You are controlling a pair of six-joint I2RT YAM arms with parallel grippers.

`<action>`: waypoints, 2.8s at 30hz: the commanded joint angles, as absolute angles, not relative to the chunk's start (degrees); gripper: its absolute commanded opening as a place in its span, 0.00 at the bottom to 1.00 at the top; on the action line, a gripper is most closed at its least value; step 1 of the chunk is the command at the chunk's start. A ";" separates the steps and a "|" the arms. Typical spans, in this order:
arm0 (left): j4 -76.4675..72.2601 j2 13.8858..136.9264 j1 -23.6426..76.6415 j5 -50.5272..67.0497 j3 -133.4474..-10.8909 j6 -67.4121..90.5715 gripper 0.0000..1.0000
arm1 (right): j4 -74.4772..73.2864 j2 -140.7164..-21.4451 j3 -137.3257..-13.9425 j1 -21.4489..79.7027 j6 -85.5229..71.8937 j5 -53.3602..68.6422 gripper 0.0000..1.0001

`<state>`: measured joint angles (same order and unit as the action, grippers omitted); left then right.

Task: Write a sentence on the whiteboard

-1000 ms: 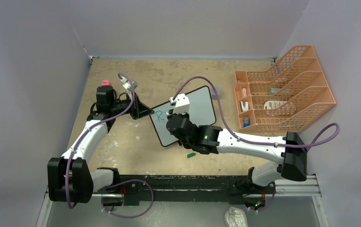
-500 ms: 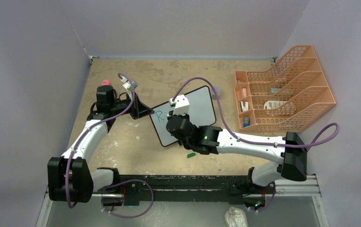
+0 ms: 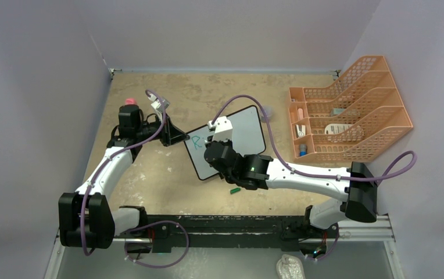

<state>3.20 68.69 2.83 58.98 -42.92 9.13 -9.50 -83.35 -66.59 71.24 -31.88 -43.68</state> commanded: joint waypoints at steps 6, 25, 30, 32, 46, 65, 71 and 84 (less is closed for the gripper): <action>3.23 68.91 3.08 58.54 -44.99 7.38 0.00 | -6.86 -84.20 -68.55 71.63 -31.21 -43.75 0.00; 3.25 68.90 3.09 58.54 -45.00 7.38 0.00 | -7.80 -84.77 -68.69 71.62 -32.13 -45.27 0.00; 3.17 68.99 3.08 58.54 -44.98 7.38 0.00 | -8.37 -84.62 -68.55 71.61 -32.39 -45.60 0.00; 3.18 69.07 3.08 58.67 -44.95 7.38 0.00 | -8.50 -84.64 -68.55 71.58 -32.43 -45.78 0.00; 3.20 68.99 3.08 58.51 -45.00 7.36 0.00 | -9.42 -84.90 -68.18 71.62 -33.20 -45.63 0.00; 3.25 68.99 3.08 58.54 -45.00 7.39 0.00 | -11.32 -84.99 -66.71 71.63 -34.88 -44.05 0.00; 3.22 68.93 3.08 58.47 -44.99 7.38 0.00 | -11.82 -84.99 -66.53 71.63 -35.31 -43.51 0.00; 3.27 68.78 3.08 58.47 -44.97 7.30 0.00 | -12.78 -85.08 -66.31 71.63 -35.60 -42.69 0.00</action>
<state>3.60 68.75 2.83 58.98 -42.98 8.75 -12.01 -84.93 -66.50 71.35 -34.59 -42.37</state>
